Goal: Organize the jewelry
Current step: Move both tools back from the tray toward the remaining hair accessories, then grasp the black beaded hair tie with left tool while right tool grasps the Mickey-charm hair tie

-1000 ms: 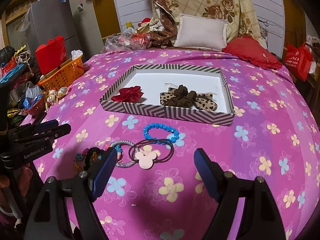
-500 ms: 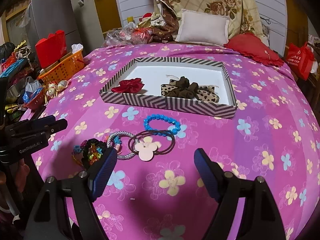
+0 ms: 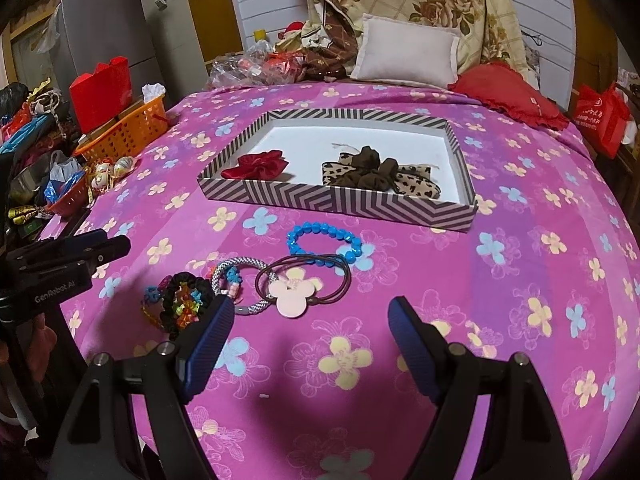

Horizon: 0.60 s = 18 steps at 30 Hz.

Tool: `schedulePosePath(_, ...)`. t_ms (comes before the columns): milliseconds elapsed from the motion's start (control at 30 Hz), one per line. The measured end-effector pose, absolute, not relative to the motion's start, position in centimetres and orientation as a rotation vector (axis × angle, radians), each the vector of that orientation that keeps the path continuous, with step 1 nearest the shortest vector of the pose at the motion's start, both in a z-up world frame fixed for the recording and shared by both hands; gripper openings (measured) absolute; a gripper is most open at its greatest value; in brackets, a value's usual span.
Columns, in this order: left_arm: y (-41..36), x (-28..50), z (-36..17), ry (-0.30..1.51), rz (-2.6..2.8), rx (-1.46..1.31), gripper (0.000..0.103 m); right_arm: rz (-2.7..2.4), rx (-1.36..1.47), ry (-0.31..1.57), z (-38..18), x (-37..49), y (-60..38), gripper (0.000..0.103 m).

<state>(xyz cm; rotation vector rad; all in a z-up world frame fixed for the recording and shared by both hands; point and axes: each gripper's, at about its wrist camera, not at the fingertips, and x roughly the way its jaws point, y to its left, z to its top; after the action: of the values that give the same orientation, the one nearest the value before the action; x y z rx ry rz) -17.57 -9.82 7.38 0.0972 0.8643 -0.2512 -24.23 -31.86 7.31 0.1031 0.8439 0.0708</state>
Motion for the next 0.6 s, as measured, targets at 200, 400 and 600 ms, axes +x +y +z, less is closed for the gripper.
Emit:
schedulePosePath(200, -8.6, -17.6, 7.0, 0.900, -0.273, 0.066, 0.023, 0.072, 0.110, 0.853, 6.8, -24.3, -32.1, 0.082)
schedulePosePath(400, -8.7, -18.2, 6.4, 0.920, -0.308, 0.081, 0.023, 0.080, 0.120, 0.864, 6.3, -24.1, -32.2, 0.082)
schedulePosePath(600, -10.5, -18.3, 5.8, 0.941, -0.384, 0.119, 0.023, 0.094, 0.107, 0.876, 5.7, -23.9, -31.8, 0.082)
